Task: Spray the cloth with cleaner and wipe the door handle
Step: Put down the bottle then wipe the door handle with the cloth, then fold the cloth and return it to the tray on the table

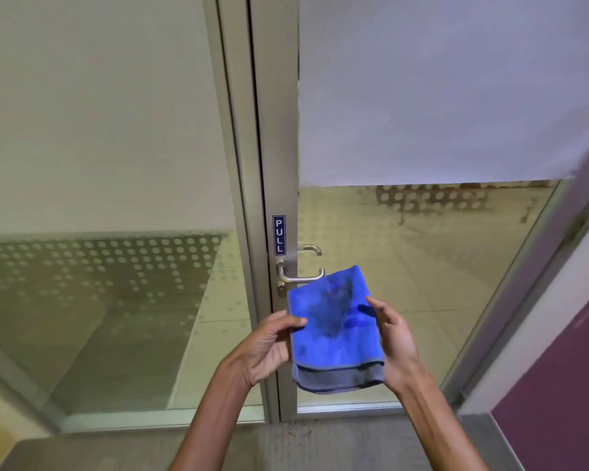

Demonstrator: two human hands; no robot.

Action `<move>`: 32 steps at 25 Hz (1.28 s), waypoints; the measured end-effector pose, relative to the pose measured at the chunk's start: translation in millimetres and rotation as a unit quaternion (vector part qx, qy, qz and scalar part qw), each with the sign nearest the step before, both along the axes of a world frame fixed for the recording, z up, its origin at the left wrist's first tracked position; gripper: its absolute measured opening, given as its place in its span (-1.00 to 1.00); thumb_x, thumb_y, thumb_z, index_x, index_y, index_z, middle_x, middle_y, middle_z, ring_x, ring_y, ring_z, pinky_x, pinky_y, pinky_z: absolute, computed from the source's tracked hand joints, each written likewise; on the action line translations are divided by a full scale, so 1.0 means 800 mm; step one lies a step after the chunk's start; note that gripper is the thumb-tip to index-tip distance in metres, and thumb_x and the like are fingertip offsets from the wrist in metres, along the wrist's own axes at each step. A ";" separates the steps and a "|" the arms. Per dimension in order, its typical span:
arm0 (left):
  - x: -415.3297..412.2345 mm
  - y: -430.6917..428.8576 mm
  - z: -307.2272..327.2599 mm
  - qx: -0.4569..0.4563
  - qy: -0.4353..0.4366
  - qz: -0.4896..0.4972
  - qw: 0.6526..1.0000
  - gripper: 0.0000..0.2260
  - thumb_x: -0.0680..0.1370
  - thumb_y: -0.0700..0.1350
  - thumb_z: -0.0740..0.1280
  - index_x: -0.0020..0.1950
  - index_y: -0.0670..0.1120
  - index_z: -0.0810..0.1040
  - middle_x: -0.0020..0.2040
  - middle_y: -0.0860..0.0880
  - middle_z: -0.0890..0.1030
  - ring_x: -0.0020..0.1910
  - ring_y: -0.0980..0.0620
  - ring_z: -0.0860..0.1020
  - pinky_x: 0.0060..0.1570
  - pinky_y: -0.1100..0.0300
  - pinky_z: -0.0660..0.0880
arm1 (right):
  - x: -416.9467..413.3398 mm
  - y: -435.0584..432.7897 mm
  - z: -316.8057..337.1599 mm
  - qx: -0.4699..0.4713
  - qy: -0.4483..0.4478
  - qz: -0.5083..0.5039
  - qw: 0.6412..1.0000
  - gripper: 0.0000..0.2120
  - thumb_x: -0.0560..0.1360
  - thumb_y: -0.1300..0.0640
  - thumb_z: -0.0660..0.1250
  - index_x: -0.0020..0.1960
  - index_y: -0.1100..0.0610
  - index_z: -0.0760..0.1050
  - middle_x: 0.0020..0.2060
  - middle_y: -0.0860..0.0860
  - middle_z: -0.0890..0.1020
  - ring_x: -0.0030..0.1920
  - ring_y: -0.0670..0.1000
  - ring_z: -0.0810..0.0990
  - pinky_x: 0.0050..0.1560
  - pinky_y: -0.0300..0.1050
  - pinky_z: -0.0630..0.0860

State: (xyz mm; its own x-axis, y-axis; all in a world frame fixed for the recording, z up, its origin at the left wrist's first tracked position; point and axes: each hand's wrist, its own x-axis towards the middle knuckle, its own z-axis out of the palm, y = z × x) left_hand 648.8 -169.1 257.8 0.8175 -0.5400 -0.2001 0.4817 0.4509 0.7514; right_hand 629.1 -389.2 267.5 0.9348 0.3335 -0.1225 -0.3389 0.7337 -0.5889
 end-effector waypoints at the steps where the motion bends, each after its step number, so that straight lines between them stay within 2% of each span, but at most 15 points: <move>1: -0.009 -0.003 0.002 0.010 -0.001 0.016 1.000 -0.64 0.48 -0.36 0.39 0.28 -0.29 0.61 0.29 -0.29 0.63 0.20 -0.18 0.68 0.07 -0.01 0.68 | -0.004 -0.017 -0.001 -0.041 -0.017 0.027 0.999 -0.63 0.44 0.19 0.40 0.23 0.21 0.58 0.14 0.22 0.70 0.15 0.23 0.68 0.21 0.14 0.59; 3: -0.026 -0.008 0.006 0.029 -0.009 0.038 0.999 -0.60 0.46 -0.40 0.33 0.31 -0.31 0.56 0.29 -0.32 0.62 0.19 -0.20 0.68 0.07 -0.01 0.69 | -0.012 -0.046 0.001 -0.175 -0.066 0.087 0.979 -0.52 0.49 0.31 0.26 0.41 0.17 0.50 0.28 0.19 0.63 0.24 0.20 0.60 0.33 0.15 0.45; 4: -0.035 -0.010 0.008 0.035 -0.018 0.043 0.998 -0.58 0.46 -0.41 0.31 0.33 -0.30 0.55 0.31 -0.32 0.61 0.20 -0.20 0.67 0.09 -0.01 0.68 | -0.015 -0.056 0.001 -0.246 -0.084 0.104 0.960 -0.50 0.50 0.32 0.24 0.43 0.13 0.49 0.25 0.15 0.65 0.18 0.14 0.61 0.29 0.12 0.46; 6: -0.053 -0.014 0.013 0.046 -0.042 0.048 0.997 -0.58 0.50 -0.43 0.28 0.35 -0.27 0.54 0.33 -0.31 0.60 0.24 -0.20 0.65 0.14 0.00 0.67 | -0.019 -0.070 0.003 -0.322 -0.102 0.124 0.933 -0.52 0.47 0.25 0.31 0.39 0.05 0.54 0.12 0.06 0.69 0.04 0.05 0.63 0.17 0.03 0.55; 9: -0.070 -0.016 0.023 0.071 -0.080 0.072 0.992 -0.61 0.57 -0.49 0.22 0.34 -0.23 0.55 0.28 -0.24 0.65 0.22 -0.14 0.67 0.10 0.06 0.68 | -0.024 -0.077 0.013 -0.338 -0.127 0.119 0.925 -0.57 0.45 0.23 0.37 0.31 0.04 0.59 0.15 0.06 0.72 0.05 0.08 0.67 0.08 0.01 0.60; 12: -0.077 -0.018 0.039 0.114 -0.119 0.135 0.977 -0.65 0.57 -0.48 0.26 0.27 -0.21 0.61 0.19 -0.18 0.71 0.14 -0.07 0.70 0.09 0.10 0.68 | -0.029 -0.082 0.025 -0.324 -0.177 0.055 0.928 -0.65 0.50 0.34 0.35 0.24 0.12 0.63 0.17 0.10 0.72 0.07 0.08 0.69 0.00 -0.03 0.64; 14: -0.081 -0.019 0.052 0.154 -0.178 0.148 0.961 -0.71 0.57 -0.44 0.29 0.10 -0.15 0.70 0.24 -0.14 0.69 0.23 -0.07 0.67 0.15 0.09 0.66 | -0.034 -0.082 0.032 -0.306 -0.202 0.019 0.930 -0.72 0.54 0.43 0.29 0.07 0.18 0.70 0.18 0.10 0.71 0.11 0.06 0.70 0.00 -0.07 0.63; 17: -0.090 -0.021 0.064 0.178 -0.225 0.185 0.940 -0.62 0.59 -0.45 0.24 -0.21 -0.05 0.66 0.30 0.01 0.67 0.34 0.00 0.60 0.04 0.21 0.65 | -0.041 -0.080 0.040 -0.288 -0.227 0.001 0.930 -0.69 0.54 0.41 0.23 -0.10 0.17 0.73 0.27 0.02 0.68 0.24 -0.01 0.66 0.02 -0.21 0.62; 19: -0.095 -0.020 0.063 0.157 -0.221 0.221 0.937 -0.65 0.59 -0.43 0.28 -0.17 -0.03 0.67 0.29 0.03 0.68 0.32 0.02 0.61 -0.03 0.22 0.65 | -0.042 -0.079 0.040 -0.270 -0.224 0.008 0.936 -0.69 0.49 0.28 0.18 -0.06 0.21 0.72 0.30 0.03 0.66 0.26 0.01 0.65 0.07 -0.16 0.58; 21: -0.100 -0.020 0.055 0.129 -0.198 0.260 0.936 -0.73 0.58 -0.35 0.37 0.09 0.00 0.69 0.24 -0.01 0.70 0.24 0.04 0.66 -0.03 0.19 0.68 | -0.043 -0.074 0.035 -0.255 -0.215 0.023 0.942 -0.72 0.49 0.16 0.25 0.03 0.23 0.70 0.32 0.01 0.64 0.26 0.00 0.64 0.07 -0.17 0.59; 23: -0.106 -0.021 0.046 0.140 -0.148 0.289 0.935 -0.72 0.60 -0.25 0.40 0.29 -0.05 0.62 0.15 -0.05 0.74 0.09 0.05 0.71 -0.02 0.17 0.70 | -0.044 -0.065 0.028 -0.248 -0.204 0.020 0.947 -0.77 0.50 0.23 0.39 0.14 0.19 0.67 0.31 0.01 0.65 0.22 -0.01 0.66 0.08 -0.15 0.61; 25: -0.117 -0.024 0.035 0.210 -0.103 0.298 0.926 -0.82 0.62 -0.11 0.39 0.18 -0.11 0.69 0.01 -0.07 0.77 -0.08 0.03 0.72 -0.08 0.13 0.71 | -0.045 -0.054 0.019 -0.255 -0.188 0.019 0.948 -0.63 0.48 0.34 0.43 0.26 0.14 0.62 0.25 0.07 0.67 0.15 0.03 0.67 0.10 -0.07 0.62; 27: -0.129 -0.026 0.025 0.251 -0.064 0.288 0.922 -0.80 0.59 0.01 0.40 -0.01 -0.07 0.76 -0.08 -0.09 0.77 -0.15 -0.03 0.72 -0.11 0.05 0.71 | -0.048 -0.045 0.015 -0.273 -0.176 0.027 0.945 -0.67 0.45 0.32 0.44 0.21 0.18 0.64 0.18 0.17 0.71 0.10 0.09 0.69 0.04 -0.11 0.66; 29: -0.141 -0.023 0.021 0.255 -0.035 0.284 0.924 -0.80 0.60 0.03 0.37 -0.04 -0.02 0.75 -0.07 -0.07 0.76 -0.17 -0.04 0.72 -0.15 0.05 0.70 | -0.051 -0.038 0.013 -0.305 -0.180 0.030 0.935 -0.78 0.50 0.31 0.41 0.14 0.20 0.67 0.09 0.17 0.74 0.08 0.12 0.70 0.01 -0.12 0.66; 32: -0.156 -0.006 0.018 0.232 -0.005 0.309 0.922 -0.78 0.65 0.02 0.32 -0.01 -0.02 0.74 -0.05 -0.01 0.74 -0.19 -0.03 0.72 -0.22 0.09 0.68 | -0.058 -0.020 0.013 -0.360 -0.192 0.030 0.912 -0.81 0.59 0.22 0.36 0.17 0.03 0.62 0.08 0.09 0.75 0.00 0.09 0.72 -0.02 0.06 0.64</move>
